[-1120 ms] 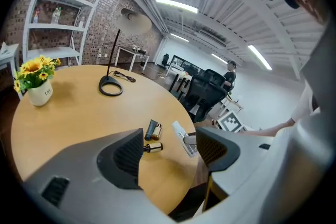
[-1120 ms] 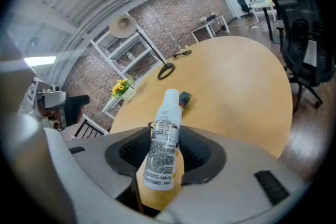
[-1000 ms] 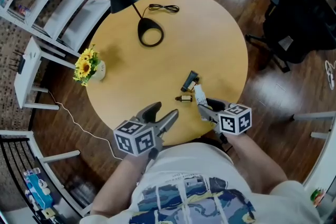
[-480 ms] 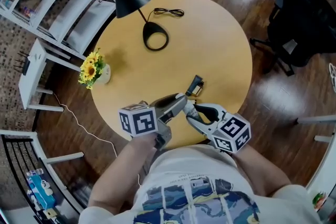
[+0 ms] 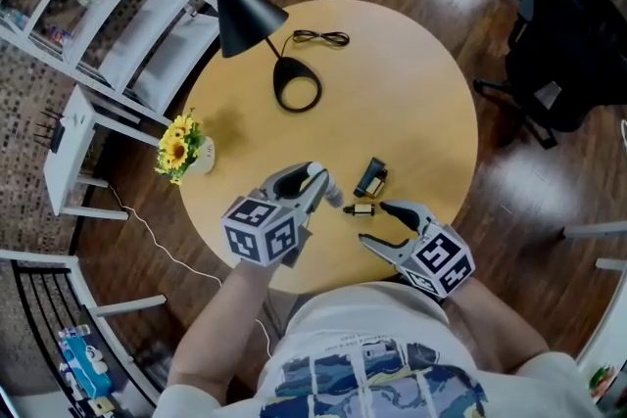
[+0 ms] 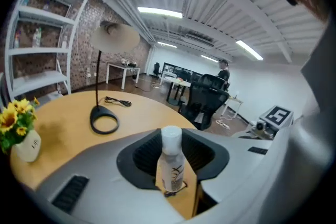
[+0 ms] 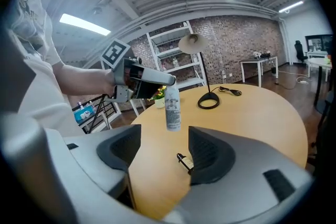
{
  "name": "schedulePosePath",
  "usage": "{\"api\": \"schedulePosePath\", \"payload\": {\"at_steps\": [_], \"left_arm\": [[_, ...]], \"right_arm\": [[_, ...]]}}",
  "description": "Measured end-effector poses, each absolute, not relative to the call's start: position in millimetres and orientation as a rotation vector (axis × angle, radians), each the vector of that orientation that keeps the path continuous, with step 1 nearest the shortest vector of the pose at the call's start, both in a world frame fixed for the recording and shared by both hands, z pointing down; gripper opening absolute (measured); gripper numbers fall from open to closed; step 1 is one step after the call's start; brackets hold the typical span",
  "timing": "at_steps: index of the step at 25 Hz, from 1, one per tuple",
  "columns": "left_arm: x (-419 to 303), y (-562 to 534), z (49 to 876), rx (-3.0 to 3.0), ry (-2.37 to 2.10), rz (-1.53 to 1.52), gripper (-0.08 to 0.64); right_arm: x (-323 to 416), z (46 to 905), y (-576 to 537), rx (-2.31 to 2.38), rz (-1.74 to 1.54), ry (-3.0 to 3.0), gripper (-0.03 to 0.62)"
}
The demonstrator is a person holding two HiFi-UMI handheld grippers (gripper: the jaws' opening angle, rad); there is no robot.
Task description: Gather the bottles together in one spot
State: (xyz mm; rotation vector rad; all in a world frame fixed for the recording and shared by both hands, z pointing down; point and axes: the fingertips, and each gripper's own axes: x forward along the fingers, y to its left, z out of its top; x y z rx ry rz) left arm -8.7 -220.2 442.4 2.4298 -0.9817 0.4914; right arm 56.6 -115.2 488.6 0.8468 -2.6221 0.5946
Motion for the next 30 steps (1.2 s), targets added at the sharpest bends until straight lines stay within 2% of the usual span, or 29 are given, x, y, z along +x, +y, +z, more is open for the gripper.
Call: {"api": "schedulePosePath", "payload": {"at_steps": [8,18,30], "left_arm": [[-67,-319,484,2.385,-1.339,0.430,0.115],[-81,-419,541,2.465,-1.487,0.469,0.114],[-89,-444,561,2.492,-1.550,0.409,0.117]], "right_arm": [[81,510,-112,0.869,0.710,-2.555,0.307],[122,509,-125,1.059,0.812,-2.517,0.307],[127,525,-124,1.089,0.901,-2.438,0.302]]}}
